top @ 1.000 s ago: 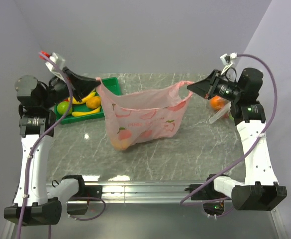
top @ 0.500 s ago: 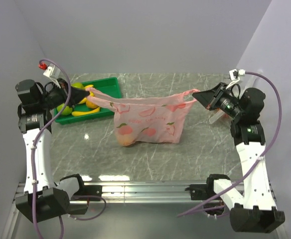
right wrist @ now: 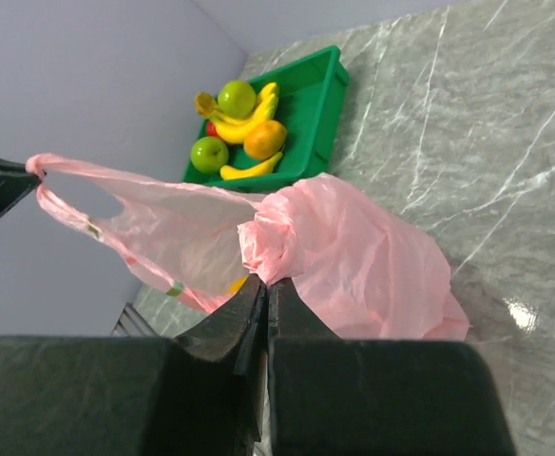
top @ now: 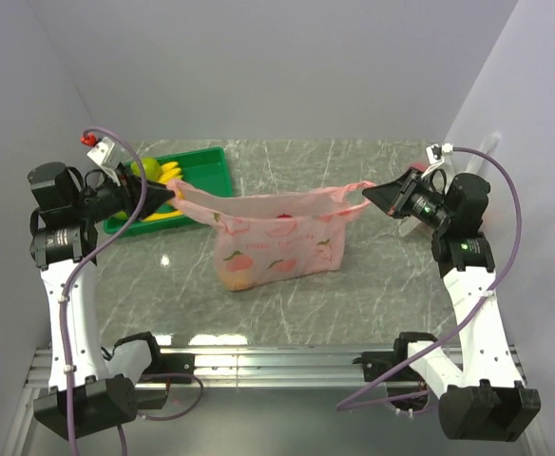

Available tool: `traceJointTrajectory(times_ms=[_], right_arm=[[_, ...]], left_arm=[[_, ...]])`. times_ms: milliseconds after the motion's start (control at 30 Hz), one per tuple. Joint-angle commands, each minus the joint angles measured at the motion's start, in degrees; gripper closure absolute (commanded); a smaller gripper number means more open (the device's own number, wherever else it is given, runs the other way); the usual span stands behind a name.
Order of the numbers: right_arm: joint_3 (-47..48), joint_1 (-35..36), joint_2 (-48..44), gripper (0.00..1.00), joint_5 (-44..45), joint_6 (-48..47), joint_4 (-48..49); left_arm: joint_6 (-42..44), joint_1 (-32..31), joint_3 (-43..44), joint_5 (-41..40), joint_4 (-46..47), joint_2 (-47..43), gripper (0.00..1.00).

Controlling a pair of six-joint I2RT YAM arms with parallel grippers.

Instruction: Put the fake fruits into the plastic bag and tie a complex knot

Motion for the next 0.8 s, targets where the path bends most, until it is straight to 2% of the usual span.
traceJointTrajectory(times_ms=[0,100,167,200,233,267,300,333,400,433,467,533,567,633,667,767], right_arm=[[0.13,-0.52,-2.69,1.00,-1.14,-1.10,2.98],[0.22,0.01,-3.31,1.00,-1.67,-1.09,2.89],[-0.04,0.45,-3.84,1.00,-1.93,-1.62,2.63],[-0.22,0.71,-3.92,1.00,-1.94,-1.71,2.46],[-0.48,0.89,-3.93,1.00,-1.94,-1.80,2.37],[-0.83,1.07,-4.01,1.00,-1.94,-2.06,2.02],[-0.83,1.07,-4.01,1.00,-1.85,-2.06,2.01],[-1.18,1.24,-4.19,1.00,-1.76,-2.15,2.01],[-1.45,1.33,-4.19,1.00,-1.50,-2.06,2.19],[-1.45,1.42,-4.19,1.00,-1.32,-1.97,2.28],[-1.54,1.51,-4.10,1.00,-1.23,-1.89,2.28],[-1.63,1.59,-4.19,1.00,-1.06,-1.71,2.54],[-1.54,1.59,-4.10,1.00,-0.97,-1.71,2.19],[-1.28,1.77,-4.28,1.00,-0.79,-2.06,1.93],[-1.27,1.68,-4.28,1.00,-0.88,-2.24,1.75],[-1.27,1.77,-4.63,1.00,-0.79,-3.29,0.88]], left_arm=[[8.83,0.67,3.50,-1.65,-6.47,-1.64,0.59],[6.72,0.67,5.52,-4.37,-3.33,-2.70,0.33],[6.55,0.50,8.07,-4.91,-1.65,-2.96,0.21],[6.72,0.32,9.04,-4.82,-0.60,-2.96,0.15],[7.07,-0.03,11.48,-4.65,-0.85,-2.27,0.14],[8.90,-1.77,14.90,-4.21,-3.63,-1.65,0.07],[10.57,-3.44,16.68,-4.81,-5.40,-0.95,0.04],[12.16,-5.55,18.17,-6.30,-6.90,0.36,0.03],[17.16,-14.41,20.55,-10.60,-10.41,1.51,0.01],[18.92,-18.01,21.69,-15.32,-13.30,2.65,0.00],[21.29,-24.14,21.70,-18.15,-14.11,3.18,0.01],[23.94,-29.63,20.92,-24.20,-15.69,4.59,0.01],[26.56,-35.13,20.65,-26.59,-16.05,5.29,0.01],[29.03,-41.22,20.73,-31.77,-16.49,7.92,0.01],[31.74,-47.17,21.17,-36.41,-17.80,9.33,0.00],[32.74,-51.27,26.43,-37.61,-19.83,16.88,0.01]])
